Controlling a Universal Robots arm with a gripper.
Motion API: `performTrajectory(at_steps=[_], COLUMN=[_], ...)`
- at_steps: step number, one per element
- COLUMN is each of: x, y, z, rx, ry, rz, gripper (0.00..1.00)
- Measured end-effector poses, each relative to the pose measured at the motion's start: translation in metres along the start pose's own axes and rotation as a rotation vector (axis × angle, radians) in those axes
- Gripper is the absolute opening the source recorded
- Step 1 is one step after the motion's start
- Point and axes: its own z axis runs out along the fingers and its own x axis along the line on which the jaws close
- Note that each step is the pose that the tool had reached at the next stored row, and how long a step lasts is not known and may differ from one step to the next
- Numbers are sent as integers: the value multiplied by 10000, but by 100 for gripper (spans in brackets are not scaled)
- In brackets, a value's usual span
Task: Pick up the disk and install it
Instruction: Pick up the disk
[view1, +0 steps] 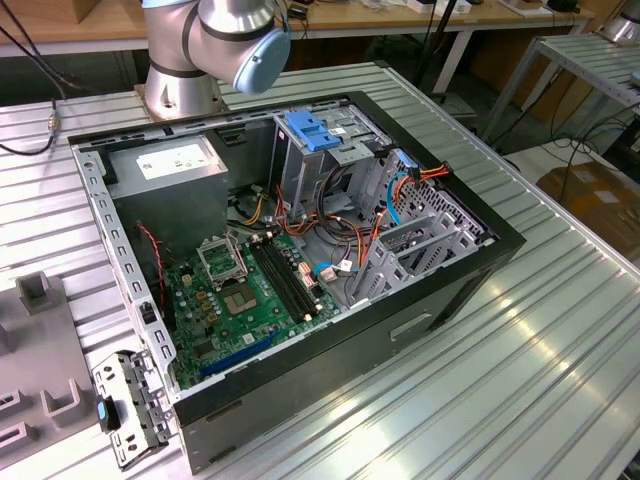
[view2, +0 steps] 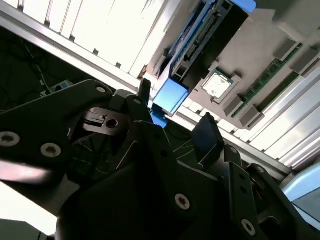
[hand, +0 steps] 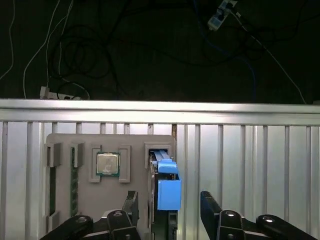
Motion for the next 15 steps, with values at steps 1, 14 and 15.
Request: performTrajectory(at_steps=[1,14,15], x=[-4,29,30], y=[0,29,27], z=[18,312,342], rx=[2,18,25], ry=[-1,-19,-20], rz=[1,0,-1], gripper=[61,61,61])
